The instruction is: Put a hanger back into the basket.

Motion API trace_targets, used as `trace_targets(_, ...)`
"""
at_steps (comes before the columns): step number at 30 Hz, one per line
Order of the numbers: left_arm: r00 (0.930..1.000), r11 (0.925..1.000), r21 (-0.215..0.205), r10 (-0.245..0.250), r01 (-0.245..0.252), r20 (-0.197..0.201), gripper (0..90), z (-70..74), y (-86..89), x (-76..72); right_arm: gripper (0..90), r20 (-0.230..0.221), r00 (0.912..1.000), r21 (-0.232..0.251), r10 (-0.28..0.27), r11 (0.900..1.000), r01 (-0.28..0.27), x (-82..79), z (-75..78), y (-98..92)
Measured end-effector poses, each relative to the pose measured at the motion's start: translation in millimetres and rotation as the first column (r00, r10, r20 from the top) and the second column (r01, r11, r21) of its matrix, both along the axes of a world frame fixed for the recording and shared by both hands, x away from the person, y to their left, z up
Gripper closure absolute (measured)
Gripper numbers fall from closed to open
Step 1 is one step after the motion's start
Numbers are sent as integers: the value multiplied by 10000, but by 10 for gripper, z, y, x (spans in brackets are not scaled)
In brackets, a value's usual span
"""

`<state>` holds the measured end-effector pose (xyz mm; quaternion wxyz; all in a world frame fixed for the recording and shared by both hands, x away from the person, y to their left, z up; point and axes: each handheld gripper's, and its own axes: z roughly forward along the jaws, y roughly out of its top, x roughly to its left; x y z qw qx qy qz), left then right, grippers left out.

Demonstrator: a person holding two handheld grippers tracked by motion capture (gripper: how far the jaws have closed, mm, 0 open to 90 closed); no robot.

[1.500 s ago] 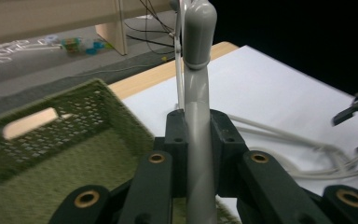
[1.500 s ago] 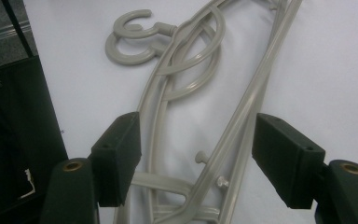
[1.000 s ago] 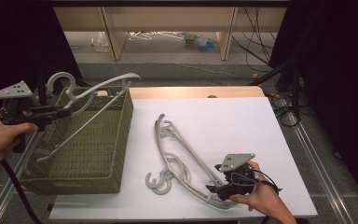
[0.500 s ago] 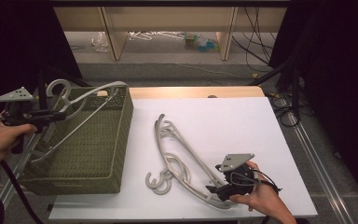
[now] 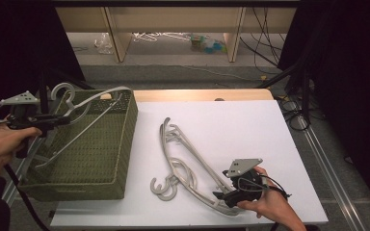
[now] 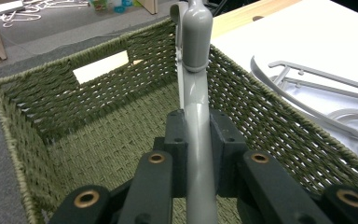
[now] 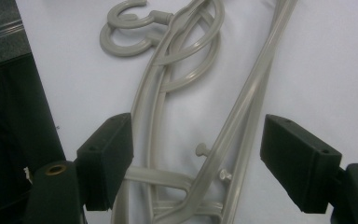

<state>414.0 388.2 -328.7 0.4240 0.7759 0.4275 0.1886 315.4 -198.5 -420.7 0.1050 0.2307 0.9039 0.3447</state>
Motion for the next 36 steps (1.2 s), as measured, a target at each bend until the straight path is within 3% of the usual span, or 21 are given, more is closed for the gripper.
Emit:
trace_targets(3, 9999, 9999, 100, 63, -62, -87, 788, -18, 16, 8, 263, -173, 9999, -83, 3, 10000, -5, -2, 8, -2)
trace_targets(7, 9980, 9992, 209, 349, -338, -536, 786, -167, 33, 39, 264, -144, 9999, -84, 49, 10000, -50, -6, 11, 1)
trace_targets(12, 9958, 9987, 13, 510, -510, -758, 785, -302, 8, 72, 264, -31, 10000, -58, -4, 10000, 4, 2, -8, -2)
trace_targets(14, 9933, 9984, 353, 470, -435, -1059, 785, -366, -43, 98, 264, -257, 9997, -154, 15, 9999, -19, -3, 0, -3)
trace_targets(16, 9928, 9976, 552, 474, -415, -1103, 785, -389, -72, 109, 264, -20, 10000, -67, 7, 10000, -8, 2, -8, -3)
trace_targets(17, 9919, 9954, 921, 379, -268, -1209, 785, -402, -82, 123, 264, -163, 9998, -98, 67, 9999, -69, 1, 6, -10)
trace_targets(18, 9898, 9900, 1368, 526, -344, -1321, 784, -424, -105, 144, 264, -15, 10000, -32, -18, 10000, 17, 0, -2, -9)
trace_targets(19, 9898, 9900, 1368, 526, -344, -1321, 784, -424, -105, 144, 264, -15, 10000, -32, -18, 10000, 17, 0, -2, -9)
trace_targets(20, 9862, 9841, 1700, 771, -517, -1464, 783, -458, -119, 163, 264, -95, 9999, -40, -98, 9999, 97, -6, 6, -14)
trace_targets(23, 9857, 9834, 1630, 1023, -799, -1342, 778, -531, -139, 168, 264, -158, 9998, -57, -122, 9999, 121, -9, 4, -12)
trace_targets(24, 9787, 9769, 1938, 1230, -902, -1645, 778, -547, -142, 164, 264, -222, 9998, -122, -11, 9999, 8, -4, 4, -13)
trace_targets(26, 9713, 9728, 1970, 1578, -1219, -1781, 775, -622, -97, 166, 264, -156, 9999, -80, 40, 10000, -41, 0, -4, -10)
trace_targets(27, 9713, 9728, 1970, 1578, -1219, -1781, 769, -622, -97, 166, 264, -173, 9998, -104, 21, 9999, -23, -1, -1, -11)
trace_targets(29, 9627, 9700, 1759, 1999, -1681, -1822, 744, -684, -40, 172, 264, -185, 9998, -99, -17, 9999, 15, -1, -1, -10)
trace_targets(32, 9590, 9678, 1782, 2110, -1778, -1889, 720, -693, -6, 172, 264, -161, 9998, -28, -78, 10000, 77, -6, -12, -3)
trace_targets(33, 9524, 9554, 2096, 2467, -2081, -1791, 705, -696, 21, 171, 263, -200, 9998, -49, -99, 9999, 98, -7, -12, -3)
trace_targets(34, 9524, 9554, 2096, 2467, -2081, -1791, 693, -696, 21, 171, 263, -200, 9998, -49, -99, 9999, 98, -7, -12, -3)
trace_targets(35, 9424, 9447, 2173, 2852, -2456, -1748, 674, -703, 53, 168, 264, -215, 9997, -58, -104, 9999, 103, -7, -16, -4)
trace_targets(36, 9382, 9399, 2255, 2983, -2566, -1757, 661, -705, 78, 162, 263, -203, 9997, -69, -123, 9999, 122, -7, -16, -6)
